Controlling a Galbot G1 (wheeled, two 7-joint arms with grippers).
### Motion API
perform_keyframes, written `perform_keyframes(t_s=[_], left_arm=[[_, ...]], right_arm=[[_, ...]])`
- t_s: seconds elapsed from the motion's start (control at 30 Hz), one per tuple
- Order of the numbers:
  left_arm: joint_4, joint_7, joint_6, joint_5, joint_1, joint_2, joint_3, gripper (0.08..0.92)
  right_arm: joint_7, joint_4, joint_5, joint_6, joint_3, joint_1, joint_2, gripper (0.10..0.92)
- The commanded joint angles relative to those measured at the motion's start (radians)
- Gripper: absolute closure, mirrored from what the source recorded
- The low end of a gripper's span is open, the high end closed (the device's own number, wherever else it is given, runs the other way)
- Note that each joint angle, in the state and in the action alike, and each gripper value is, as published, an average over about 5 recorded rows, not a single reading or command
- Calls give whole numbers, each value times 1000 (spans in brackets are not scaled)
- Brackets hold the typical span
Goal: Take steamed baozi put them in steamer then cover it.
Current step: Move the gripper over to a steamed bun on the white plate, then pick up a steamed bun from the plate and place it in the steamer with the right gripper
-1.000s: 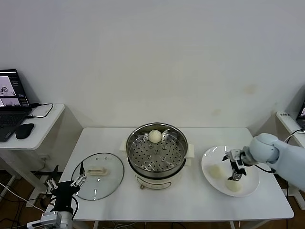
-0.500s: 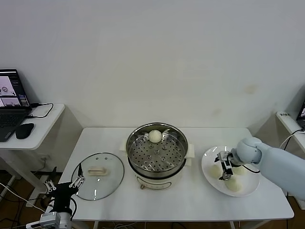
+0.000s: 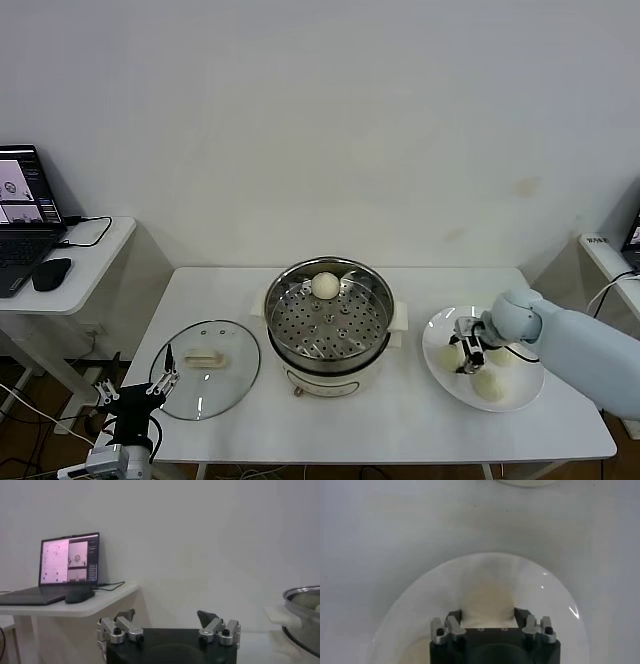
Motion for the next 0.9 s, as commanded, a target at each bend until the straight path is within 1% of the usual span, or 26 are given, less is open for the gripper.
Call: perform_keyframes(t_s=[0.03,0.2,0.3,0.4,0.53,0.63,0.73,0.9], left_arm=[[-2,0,0,0,-1,1,1,177],[-6,0,2,0,-4,7,1,177],[-11,0,3,0,-5,11,4,177],[-16,1,4,1,-7,14,11,177],[-21,1,6,1,-9,16,18,177],[-24,2,6,1,-11,16,21,177],[-24,1,6,2,-14,13,23,177],[-15,-2,3,6,-24,1,21,177]], right_arm=[[-30,43,38,2,-20,103,-61,405],[-67,152,172,-32,-108,344,-142,405],[-78,212,268,-57,-228,558,-148,402],[-77,253,359,-86,-371,782,-113,398],[-46,293,478,-141,-504,992,2,394],[-1,313,582,-203,-533,1028,109,390],[60,313,674,-269,-518,969,216,389],[149,251,723,-343,-501,823,375,386]])
